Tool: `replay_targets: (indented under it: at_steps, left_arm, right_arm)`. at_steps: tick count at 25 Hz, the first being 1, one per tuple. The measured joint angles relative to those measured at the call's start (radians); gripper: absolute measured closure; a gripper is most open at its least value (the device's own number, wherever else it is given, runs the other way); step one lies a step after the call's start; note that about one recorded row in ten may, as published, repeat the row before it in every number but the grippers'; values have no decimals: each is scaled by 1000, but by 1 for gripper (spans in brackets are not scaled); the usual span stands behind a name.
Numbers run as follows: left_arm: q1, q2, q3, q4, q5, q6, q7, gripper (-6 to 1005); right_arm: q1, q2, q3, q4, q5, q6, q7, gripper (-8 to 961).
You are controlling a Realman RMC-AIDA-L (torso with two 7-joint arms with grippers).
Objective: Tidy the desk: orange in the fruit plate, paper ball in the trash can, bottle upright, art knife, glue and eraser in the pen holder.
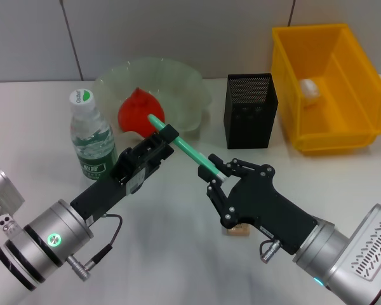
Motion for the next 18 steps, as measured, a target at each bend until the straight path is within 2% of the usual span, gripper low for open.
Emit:
replay_targets:
  at_steps: [9,15,16,18]
  left_arm:
    - [6,0,-5,3,-1,22,40,371]
    - [6,2,-10,6,3,33,90,178]
    - [1,10,-10,-2,17,85,202,176]
    - [1,10,-10,-2,17,85,202,171]
  right_arm:
    - [-2,0,0,-2,1,-6,0,793]
    - [-21,-2,28,-25,4,-60,45,793]
    - [-21,-2,28,-25,4,-60,45,793]
    - [-31,-5,36,-59,5,-98,125,793]
